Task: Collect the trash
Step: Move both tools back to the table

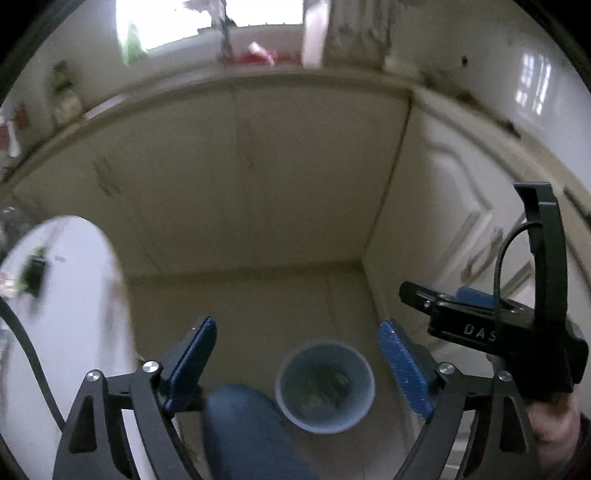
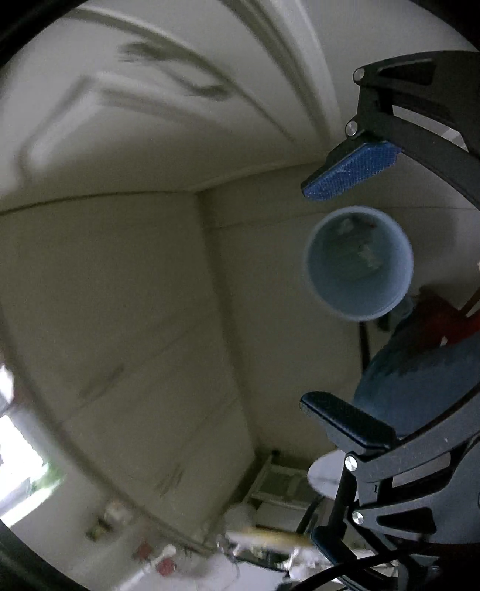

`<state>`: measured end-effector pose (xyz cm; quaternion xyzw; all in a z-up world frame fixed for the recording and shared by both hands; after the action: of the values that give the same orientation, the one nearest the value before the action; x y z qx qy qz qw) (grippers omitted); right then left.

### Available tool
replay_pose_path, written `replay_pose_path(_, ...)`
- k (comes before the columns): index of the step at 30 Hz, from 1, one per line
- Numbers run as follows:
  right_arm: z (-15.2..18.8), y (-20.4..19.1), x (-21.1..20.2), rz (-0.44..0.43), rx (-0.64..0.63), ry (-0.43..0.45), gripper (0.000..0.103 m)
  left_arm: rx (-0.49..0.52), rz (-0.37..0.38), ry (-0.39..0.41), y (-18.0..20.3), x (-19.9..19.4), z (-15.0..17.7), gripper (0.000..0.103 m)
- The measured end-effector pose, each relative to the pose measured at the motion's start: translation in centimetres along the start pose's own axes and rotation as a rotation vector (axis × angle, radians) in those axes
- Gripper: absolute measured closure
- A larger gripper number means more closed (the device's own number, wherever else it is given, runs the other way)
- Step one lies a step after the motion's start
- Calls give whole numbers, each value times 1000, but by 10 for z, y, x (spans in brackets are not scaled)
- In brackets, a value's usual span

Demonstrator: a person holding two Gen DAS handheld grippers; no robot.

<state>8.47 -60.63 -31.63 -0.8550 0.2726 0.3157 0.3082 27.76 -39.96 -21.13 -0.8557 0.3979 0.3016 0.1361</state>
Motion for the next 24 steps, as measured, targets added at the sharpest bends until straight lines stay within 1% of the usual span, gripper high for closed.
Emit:
replay_pose_path(1,-7,-13,-11,-17,-16,28,0,-7,-18,29,-7,-13,-4,12)
replay_pose_path(3,-15,-32,-27,-38,-41,62,0,-26,-53,86,-18,-40,-10,5)
replay_pose_path(5,-23,-57,-47,-65,-77,104,0,-46,-111,138,-35,-63,-14,1)
replay_pose_path(7,-29,-82,-61,-97,-112,139,0,-63,-165,174,-43,-84,-15,1)
replay_pose_path(9,-34,-104,-73,-122,-143,163,0,-96,-211,201,-63,-108,-16,1)
replay_pose_path(10,-35,-122,-81,-142,-170,179,0,-114,-228,212,-73,-118,-14,1)
replay_pose_path(13,-31,-163,-93,-188,-224,199,0,-156,-284,244,-91,-152,0,1)
replay_pose_path(15,-27,-188,-101,-217,-256,217,0,-182,-316,260,-119,-176,2,1)
replay_pose_path(16,-24,-202,-105,-235,-274,225,0,-195,-338,268,-122,-190,1,1)
replay_pose_path(17,-21,-216,-109,-252,-292,232,0,-209,-363,279,-125,-209,7,1)
replay_pose_path(21,-8,-270,-123,-295,-350,255,0,-248,-447,313,-136,-262,28,1)
replay_pose_path(23,0,-299,-133,-324,-381,273,0,-269,-483,329,-142,-283,40,1)
replay_pose_path(24,2,-306,-137,-331,-392,279,0,-283,-502,337,-147,-292,46,1)
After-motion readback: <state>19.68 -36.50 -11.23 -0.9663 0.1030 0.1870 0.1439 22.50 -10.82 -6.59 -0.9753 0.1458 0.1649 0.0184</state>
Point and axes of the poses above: each gripper's, at about its wrist camera, not at the fingertips, and x roughly the way its jaws point, y to its right, z to its underside, the point moved 2 cm from there along x, roughly the way its jaws point, and after that the axes turned 12 degrees about y, right-handed, at the moved point
